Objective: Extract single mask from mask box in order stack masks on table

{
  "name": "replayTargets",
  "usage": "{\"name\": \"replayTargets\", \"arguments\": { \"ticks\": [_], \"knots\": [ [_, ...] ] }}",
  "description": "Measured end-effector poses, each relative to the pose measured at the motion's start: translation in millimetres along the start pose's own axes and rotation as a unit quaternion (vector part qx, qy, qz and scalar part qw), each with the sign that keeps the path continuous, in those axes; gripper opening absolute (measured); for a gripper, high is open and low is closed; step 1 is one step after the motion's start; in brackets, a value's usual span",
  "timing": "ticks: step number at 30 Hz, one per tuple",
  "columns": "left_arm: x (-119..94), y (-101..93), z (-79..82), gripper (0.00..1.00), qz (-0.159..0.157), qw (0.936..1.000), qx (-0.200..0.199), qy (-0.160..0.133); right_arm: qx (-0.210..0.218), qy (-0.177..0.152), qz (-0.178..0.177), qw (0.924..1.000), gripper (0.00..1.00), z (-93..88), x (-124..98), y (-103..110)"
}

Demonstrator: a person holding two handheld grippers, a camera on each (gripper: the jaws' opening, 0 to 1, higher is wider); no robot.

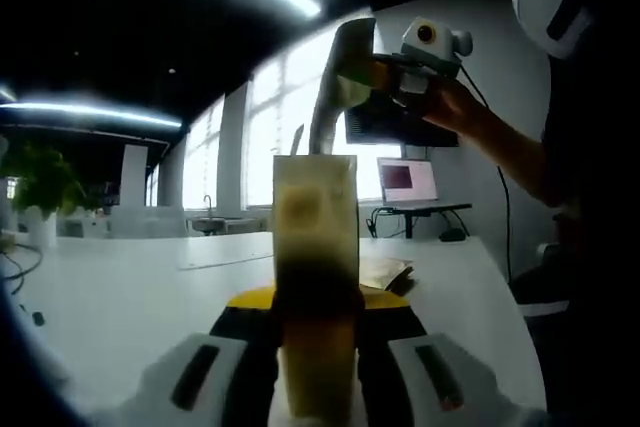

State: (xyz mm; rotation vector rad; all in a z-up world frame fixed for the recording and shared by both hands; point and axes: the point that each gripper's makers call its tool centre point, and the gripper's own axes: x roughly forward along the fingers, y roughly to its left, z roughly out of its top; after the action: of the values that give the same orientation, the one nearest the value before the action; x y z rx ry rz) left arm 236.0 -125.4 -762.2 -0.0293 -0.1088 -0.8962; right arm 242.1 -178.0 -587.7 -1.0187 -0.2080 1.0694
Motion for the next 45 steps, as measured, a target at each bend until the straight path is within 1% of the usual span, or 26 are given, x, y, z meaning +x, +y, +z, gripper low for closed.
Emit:
{"name": "replayTargets", "arguments": {
  "ticks": [1, 2, 5, 8, 11, 14, 20, 22, 30, 35, 38, 42, 44, 45],
  "knots": [
    [0.0, 0.0, -0.1, 0.31, 0.0, 1.0, 0.0, 0.0, 0.009, -0.004, -0.01, 0.9999, 0.0, -0.5, -3.4, -3.0],
    [0.1, 0.0, -0.2, 0.31, 0.0, 1.0, 0.0, 0.0, 0.017, -0.007, -0.01, 0.9998, 0.0, -1.3, -5.7, -3.1],
    [0.4, -0.2, -0.6, 0.31, 0.0, 1.0, 0.0, 0.001, 0.021, -0.009, -0.031, 0.9993, 0.0, -3.1, -12.6, -8.1],
    [0.5, -0.4, -1.0, 0.31, 0.0, 1.0, 0.0, 0.002, 0.031, -0.02, -0.051, 0.998, 0.0, -0.1, -21.3, -13.7],
    [0.7, -0.7, -1.4, 0.31, 0.0, 1.0, 0.0, 0.003, 0.03, -0.026, -0.066, 0.997, 0.0, 3.8, -28.9, -16.8],
    [0.9, -0.9, -1.7, 0.31, 0.0, 1.0, 0.0, 0.004, 0.025, -0.023, -0.085, 0.9958, 0.0, 4.6, -37.4, -21.4],
    [1.2, -1.1, -2.6, 0.31, 0.001, 1.0, 0.001, 0.006, 0.038, -0.019, -0.123, 0.9915, 0.0, 0.0, -55.8, -35.8],
    [1.3, -1.2, -2.9, 0.31, 0.001, 1.0, 0.001, 0.007, 0.042, -0.011, -0.137, 0.9897, 0.0, -4.2, -61.2, -40.4],
    [1.8, -1.2, -4.0, 0.31, 0.0, 1.0, 0.001, 0.009, 0.051, 0.027, -0.158, 0.9858, 0.0, -26.3, -72.0, -41.0],
    [1.9, -1.2, -4.6, 0.31, 0.001, 0.9999, 0.001, 0.011, 0.07, 0.034, -0.17, 0.9824, 0.0, -38.5, -79.1, -41.1],
    [1.9, -1.3, -4.8, 0.31, 0.001, 0.9999, 0.001, 0.011, 0.077, 0.035, -0.176, 0.9808, 0.0, -42.4, -82.0, -41.4],
    [2.0, -1.3, -5.1, 0.31, 0.001, 0.9999, 0.001, 0.012, 0.081, 0.052, -0.184, 0.9783, 0.0, -54.0, -84.4, -42.1],
    [2.0, -1.4, -5.2, 0.31, 0.001, 0.9999, 0.001, 0.012, 0.087, 0.059, -0.191, 0.9761, 0.0, -60.3, -86.3, -43.5],
    [2.0, -1.4, -5.4, 0.31, 0.002, 0.9999, 0.002, 0.013, 0.088, 0.071, -0.199, 0.9735, 0.0, -66.7, -88.3, -45.3]
  ]
}}
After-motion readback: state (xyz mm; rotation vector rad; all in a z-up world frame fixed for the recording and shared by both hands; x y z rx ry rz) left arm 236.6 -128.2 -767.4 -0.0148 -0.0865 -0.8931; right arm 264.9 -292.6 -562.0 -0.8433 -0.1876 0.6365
